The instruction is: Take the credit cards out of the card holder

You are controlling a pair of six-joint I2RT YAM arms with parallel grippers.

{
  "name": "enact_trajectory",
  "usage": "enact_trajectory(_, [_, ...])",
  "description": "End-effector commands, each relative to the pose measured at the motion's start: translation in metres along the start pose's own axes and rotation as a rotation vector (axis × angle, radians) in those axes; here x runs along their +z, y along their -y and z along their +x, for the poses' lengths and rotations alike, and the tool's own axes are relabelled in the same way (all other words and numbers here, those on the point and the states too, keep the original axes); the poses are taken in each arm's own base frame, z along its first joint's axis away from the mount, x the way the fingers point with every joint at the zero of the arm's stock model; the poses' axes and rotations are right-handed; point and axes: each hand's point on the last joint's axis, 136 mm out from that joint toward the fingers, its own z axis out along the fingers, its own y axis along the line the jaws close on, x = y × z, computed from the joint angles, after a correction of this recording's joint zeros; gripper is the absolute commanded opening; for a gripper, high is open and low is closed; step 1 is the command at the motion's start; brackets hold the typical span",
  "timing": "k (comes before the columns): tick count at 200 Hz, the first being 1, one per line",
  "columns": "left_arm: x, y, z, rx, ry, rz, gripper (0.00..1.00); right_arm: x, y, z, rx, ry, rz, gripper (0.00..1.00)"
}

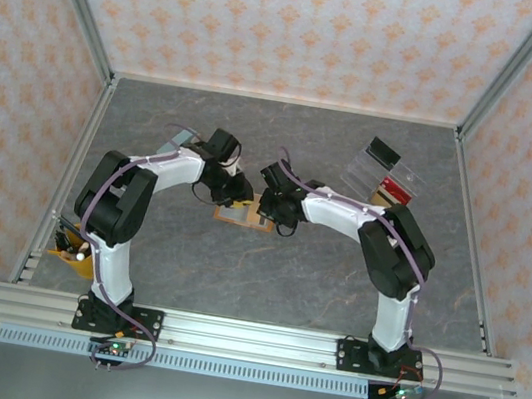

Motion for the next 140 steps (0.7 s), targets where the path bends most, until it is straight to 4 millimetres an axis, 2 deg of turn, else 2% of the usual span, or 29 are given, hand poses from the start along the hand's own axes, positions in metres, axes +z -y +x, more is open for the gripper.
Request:
enact_trajectory(1, [-0.002, 0.012, -0.004, 0.051, 0.003, 0.021, 0.25, 0.007, 0.007, -0.001, -0.026, 0.0, 0.058, 0.15])
enact_trajectory(13, [-0.002, 0.013, -0.004, 0.057, 0.004, 0.023, 0.25, 0.009, 0.007, -0.001, -0.032, -0.005, 0.063, 0.15])
enact_trajectory(19, [0.007, 0.007, -0.002, 0.045, -0.021, 0.014, 0.25, 0.009, 0.007, -0.001, -0.035, -0.006, 0.066, 0.15])
enact_trajectory(59, [0.018, 0.005, -0.004, 0.052, -0.037, 0.027, 0.25, 0.017, 0.012, 0.003, -0.047, -0.022, 0.083, 0.13])
enact_trajectory(140, [0.015, -0.008, -0.009, 0.075, 0.002, -0.048, 0.25, 0.024, 0.019, 0.005, -0.053, -0.043, 0.109, 0.13])
